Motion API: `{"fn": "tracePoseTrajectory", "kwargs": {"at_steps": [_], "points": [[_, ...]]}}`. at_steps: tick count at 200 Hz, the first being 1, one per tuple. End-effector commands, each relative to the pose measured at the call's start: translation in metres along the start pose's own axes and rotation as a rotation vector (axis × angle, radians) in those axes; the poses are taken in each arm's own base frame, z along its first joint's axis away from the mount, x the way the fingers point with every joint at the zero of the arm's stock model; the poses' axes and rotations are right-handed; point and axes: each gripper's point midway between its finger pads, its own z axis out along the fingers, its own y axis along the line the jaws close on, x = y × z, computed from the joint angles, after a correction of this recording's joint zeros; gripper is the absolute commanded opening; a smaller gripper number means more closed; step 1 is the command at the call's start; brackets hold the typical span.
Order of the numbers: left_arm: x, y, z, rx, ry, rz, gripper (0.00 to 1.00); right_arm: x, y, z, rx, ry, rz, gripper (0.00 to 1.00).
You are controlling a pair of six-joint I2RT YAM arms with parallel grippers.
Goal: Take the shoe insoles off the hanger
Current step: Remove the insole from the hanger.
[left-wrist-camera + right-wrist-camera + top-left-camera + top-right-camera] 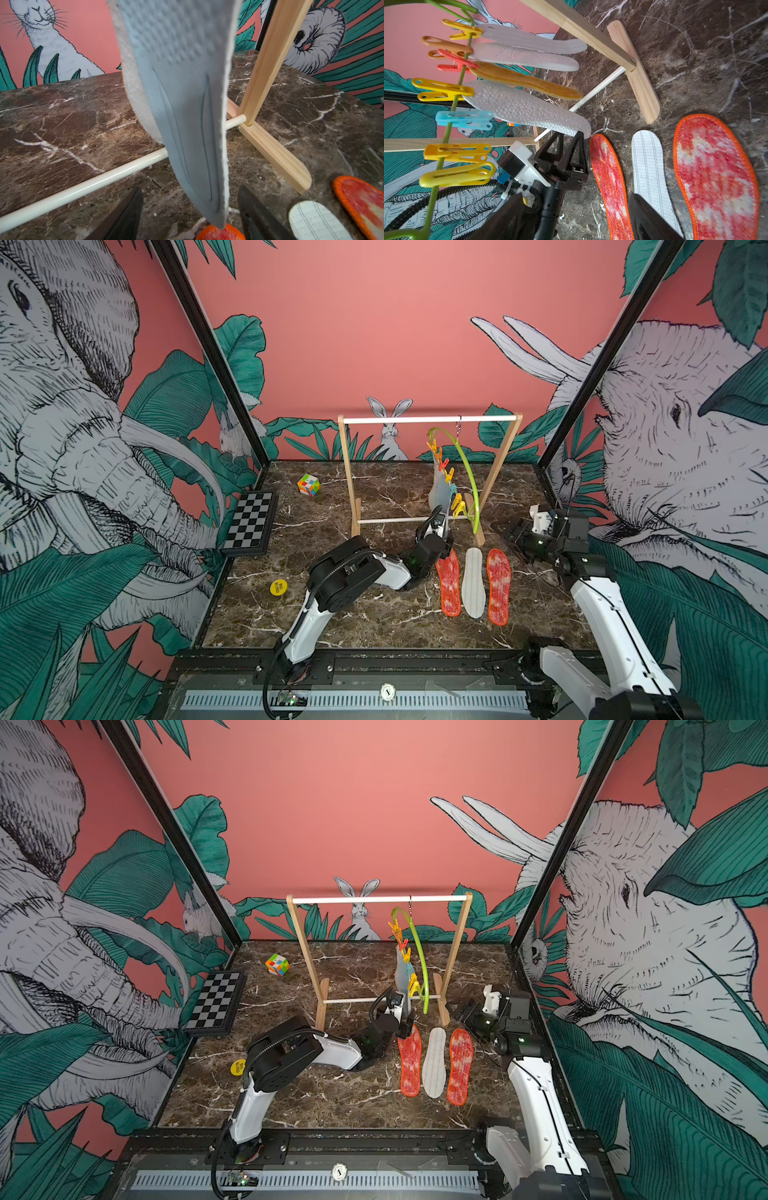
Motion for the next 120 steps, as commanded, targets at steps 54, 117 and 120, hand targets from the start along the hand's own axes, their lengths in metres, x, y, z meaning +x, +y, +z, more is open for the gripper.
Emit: {"fn": "tracePoseTrajectory", "kwargs": {"at_steps": [54,117,120], "points": [[0.002,0.000,0.019,-0.024,-0.011,-0.088,0.69,-0.008,0.025,-0.004,-0.113,-0.021,0.020,0.79],[-0.001,0.020,0.010,-0.076,-0.025,-0.129,0.43,-0.008,0.032,-0.004,-0.159,-0.017,0.052,0.69],[-0.001,0.022,0.009,-0.080,-0.025,-0.127,0.41,-0.009,0.032,-0.004,-0.161,-0.018,0.052,0.69]]}}
